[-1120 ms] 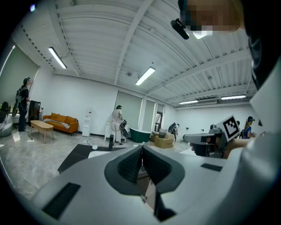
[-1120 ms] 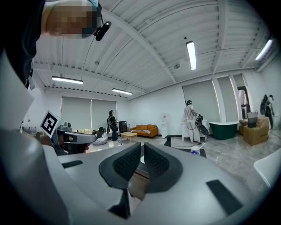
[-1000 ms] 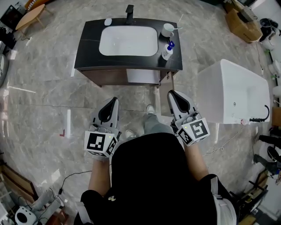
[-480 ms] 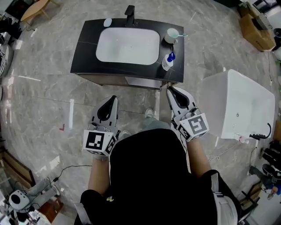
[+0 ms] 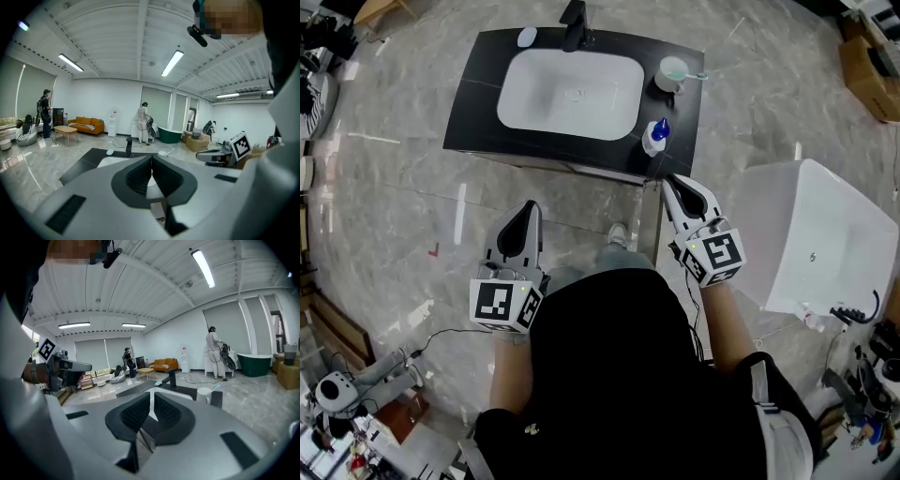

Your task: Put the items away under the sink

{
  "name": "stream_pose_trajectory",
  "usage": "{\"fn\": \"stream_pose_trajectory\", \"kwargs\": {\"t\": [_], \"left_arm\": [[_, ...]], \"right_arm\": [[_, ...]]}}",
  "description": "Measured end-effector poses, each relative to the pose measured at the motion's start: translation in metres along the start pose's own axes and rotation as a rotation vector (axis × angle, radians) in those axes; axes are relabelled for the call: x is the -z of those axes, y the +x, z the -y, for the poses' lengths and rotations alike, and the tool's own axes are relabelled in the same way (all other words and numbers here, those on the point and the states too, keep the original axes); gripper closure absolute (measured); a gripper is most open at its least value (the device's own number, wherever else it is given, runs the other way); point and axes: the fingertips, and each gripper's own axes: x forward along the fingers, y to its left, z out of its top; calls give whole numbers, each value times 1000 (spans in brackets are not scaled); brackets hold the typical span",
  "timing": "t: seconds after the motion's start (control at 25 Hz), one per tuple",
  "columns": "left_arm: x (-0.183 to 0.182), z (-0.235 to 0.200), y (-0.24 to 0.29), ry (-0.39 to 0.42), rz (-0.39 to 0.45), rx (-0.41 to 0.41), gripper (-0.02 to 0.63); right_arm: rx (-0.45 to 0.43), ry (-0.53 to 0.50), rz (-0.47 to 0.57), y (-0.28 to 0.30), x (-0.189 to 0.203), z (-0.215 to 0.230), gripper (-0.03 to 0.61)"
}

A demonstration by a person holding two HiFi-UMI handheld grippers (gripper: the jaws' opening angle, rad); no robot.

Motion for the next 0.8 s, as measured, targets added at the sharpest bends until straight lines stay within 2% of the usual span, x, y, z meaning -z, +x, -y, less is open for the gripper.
{"fn": "stream_pose_trajectory", "kwargs": {"t": [0.2,0.44,0.68,0.72,0.8], "left_arm": [[8,1,9,-5,-35,-49,591],[16,-2,12,-24,-60,-87,591],[26,-12,8,-55,-61,-127,592],[27,-15,7,-61,-62,-133,592],[30,-19,7,-73,-64,-146,592]], "right_arm": [[22,35,-43,18,26,37,535],[71,18,-85,38,53,70,534],[86,57,-147,56,82,85,528],[83,61,-157,60,86,85,518],[76,63,-181,68,93,85,458]]}}
